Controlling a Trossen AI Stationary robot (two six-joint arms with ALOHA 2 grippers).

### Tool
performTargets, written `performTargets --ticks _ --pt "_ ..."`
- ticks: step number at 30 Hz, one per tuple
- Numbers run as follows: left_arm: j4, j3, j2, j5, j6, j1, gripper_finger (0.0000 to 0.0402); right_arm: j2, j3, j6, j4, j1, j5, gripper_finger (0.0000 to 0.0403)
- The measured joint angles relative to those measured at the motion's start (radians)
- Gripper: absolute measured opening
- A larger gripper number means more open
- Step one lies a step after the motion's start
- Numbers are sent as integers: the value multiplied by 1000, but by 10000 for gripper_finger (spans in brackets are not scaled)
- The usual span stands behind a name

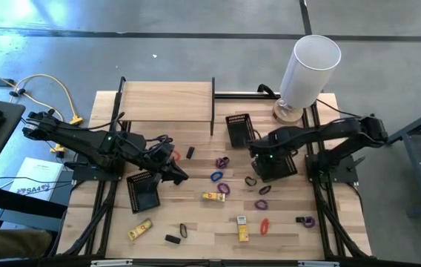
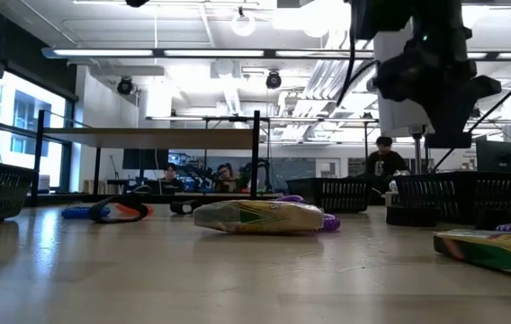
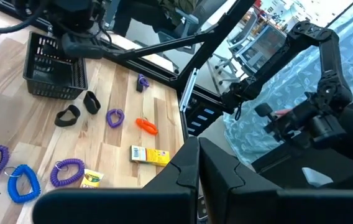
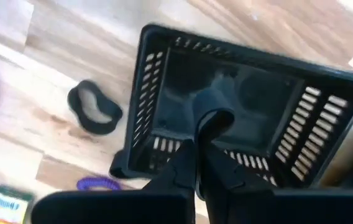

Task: Pick & Place Office Desk Supplies
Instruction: Put the black rubberband into the bottom right black bin, then put the orange spring keychain into the bottom left black bin

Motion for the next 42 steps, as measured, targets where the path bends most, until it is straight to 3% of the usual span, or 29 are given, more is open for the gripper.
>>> performTargets --ticks 14,26,30,38,42 --pt "-9 -1 6 55 -56 3 1 0 -58 49 77 36 69 10" --pt "-8 -1 31 13 -62 3 1 0 -59 49 83 34 49 158" --pt "-6 -1 34 13 -69 3 1 -3 -59 57 75 33 50 187" --pt "-7 -1 35 16 -72 3 1 -10 -59 26 26 35 52 185" --pt "11 -1 35 28 -55 3 1 -42 -45 -3 -17 22 118 181"
